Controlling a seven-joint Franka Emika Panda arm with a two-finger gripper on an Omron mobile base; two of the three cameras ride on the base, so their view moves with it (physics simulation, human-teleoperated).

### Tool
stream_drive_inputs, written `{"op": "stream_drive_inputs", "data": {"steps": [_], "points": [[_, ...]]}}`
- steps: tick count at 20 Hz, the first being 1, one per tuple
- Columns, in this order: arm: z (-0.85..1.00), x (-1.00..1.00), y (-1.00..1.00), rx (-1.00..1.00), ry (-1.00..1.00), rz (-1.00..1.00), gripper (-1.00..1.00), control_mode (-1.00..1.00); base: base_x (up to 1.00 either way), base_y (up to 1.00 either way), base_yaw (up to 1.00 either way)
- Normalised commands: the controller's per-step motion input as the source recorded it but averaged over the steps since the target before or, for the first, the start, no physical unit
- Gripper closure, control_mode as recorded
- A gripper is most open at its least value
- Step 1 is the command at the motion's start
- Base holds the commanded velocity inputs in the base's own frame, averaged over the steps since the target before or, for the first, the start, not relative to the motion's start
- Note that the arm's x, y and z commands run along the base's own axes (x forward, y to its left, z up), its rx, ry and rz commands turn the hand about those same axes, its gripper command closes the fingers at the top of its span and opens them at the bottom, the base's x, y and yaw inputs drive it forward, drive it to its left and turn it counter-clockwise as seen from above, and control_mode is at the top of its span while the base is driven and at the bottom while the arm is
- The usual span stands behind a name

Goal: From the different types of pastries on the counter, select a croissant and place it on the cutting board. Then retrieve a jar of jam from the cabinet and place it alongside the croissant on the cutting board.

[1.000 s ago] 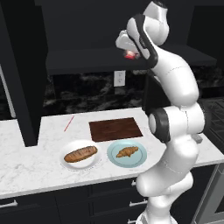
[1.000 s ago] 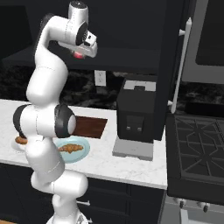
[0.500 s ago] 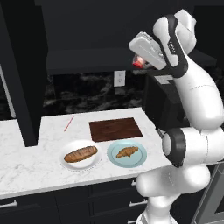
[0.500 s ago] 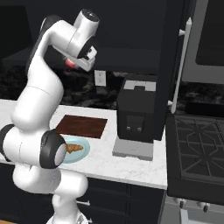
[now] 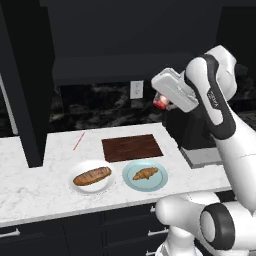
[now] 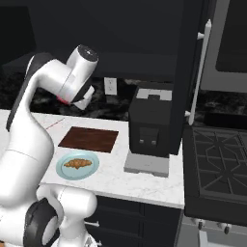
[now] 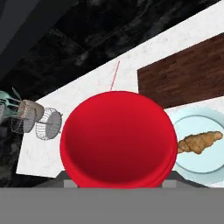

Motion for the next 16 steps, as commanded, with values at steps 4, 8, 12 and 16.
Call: {"op": "stream_drive_inputs", "data": {"steps": [4, 8, 12, 16], "points": [[-0.83, -1.0, 0.23, 0.0, 0.0, 0.0, 1.0, -1.0, 0.0, 0.0, 0.0], [-0.45, -0.79, 0.24, -0.13, 0.01, 0.17, 1.0, -1.0, 0.0, 0.0, 0.0], [-0.31, 0.69, -0.24, -0.23, -0.01, 0.01, 1.0, -1.0, 0.0, 0.0, 0.0], [0.0, 1.0, -0.73, -0.17, -0.01, 0.0, 1.0, -1.0, 0.0, 0.0, 0.0]]}}
